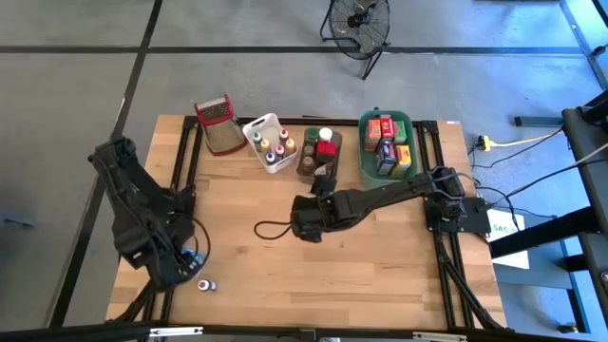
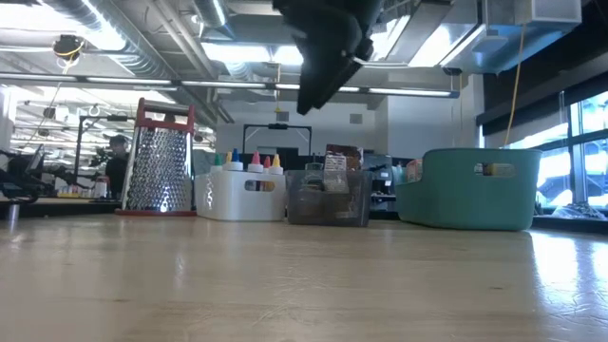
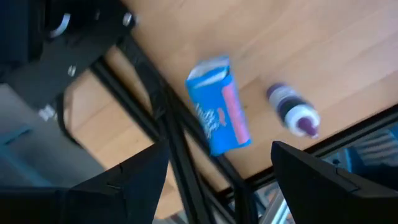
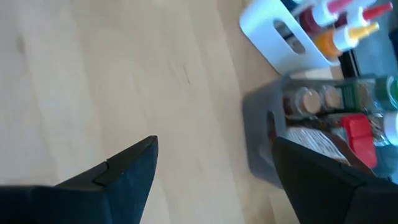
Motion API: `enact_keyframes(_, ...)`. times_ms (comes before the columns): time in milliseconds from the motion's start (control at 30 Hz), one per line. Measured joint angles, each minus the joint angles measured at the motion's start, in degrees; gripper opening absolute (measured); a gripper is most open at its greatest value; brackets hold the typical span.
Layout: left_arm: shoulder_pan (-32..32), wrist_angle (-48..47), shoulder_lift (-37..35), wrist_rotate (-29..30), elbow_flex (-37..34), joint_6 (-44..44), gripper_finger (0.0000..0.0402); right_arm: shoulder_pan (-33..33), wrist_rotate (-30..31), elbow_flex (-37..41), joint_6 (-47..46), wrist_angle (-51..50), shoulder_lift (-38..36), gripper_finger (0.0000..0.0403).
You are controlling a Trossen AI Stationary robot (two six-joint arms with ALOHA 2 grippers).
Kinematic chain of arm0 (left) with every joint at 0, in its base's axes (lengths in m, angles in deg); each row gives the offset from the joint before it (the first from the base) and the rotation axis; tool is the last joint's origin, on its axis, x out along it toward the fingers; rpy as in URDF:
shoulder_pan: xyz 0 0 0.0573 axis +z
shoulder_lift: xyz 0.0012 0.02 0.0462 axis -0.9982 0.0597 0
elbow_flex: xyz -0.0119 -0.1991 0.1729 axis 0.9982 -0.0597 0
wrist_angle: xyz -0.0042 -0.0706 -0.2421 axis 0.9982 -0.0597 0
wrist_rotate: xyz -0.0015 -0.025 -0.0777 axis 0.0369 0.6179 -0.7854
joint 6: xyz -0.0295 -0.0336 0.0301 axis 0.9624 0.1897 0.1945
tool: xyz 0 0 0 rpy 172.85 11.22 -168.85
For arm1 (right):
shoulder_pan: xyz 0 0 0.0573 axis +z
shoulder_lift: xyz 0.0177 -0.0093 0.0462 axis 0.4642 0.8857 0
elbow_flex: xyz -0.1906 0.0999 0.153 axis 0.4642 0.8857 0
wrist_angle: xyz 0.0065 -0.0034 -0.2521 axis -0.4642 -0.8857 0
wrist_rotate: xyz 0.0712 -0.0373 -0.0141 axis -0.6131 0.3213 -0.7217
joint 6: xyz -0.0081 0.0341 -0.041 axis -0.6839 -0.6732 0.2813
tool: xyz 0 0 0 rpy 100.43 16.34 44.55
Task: Pick & Place Kitchen Items
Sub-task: Put the light blue cereal box into the green bin
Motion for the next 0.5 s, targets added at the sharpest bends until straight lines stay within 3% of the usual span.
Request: enact_keyframes(500, -4.8, 0.5, 2.3, 3.3, -0.2, 7.7, 0.0278, 6.4, -3.0, 0.0, 0.0, 9.4, 0.0, 0.0316)
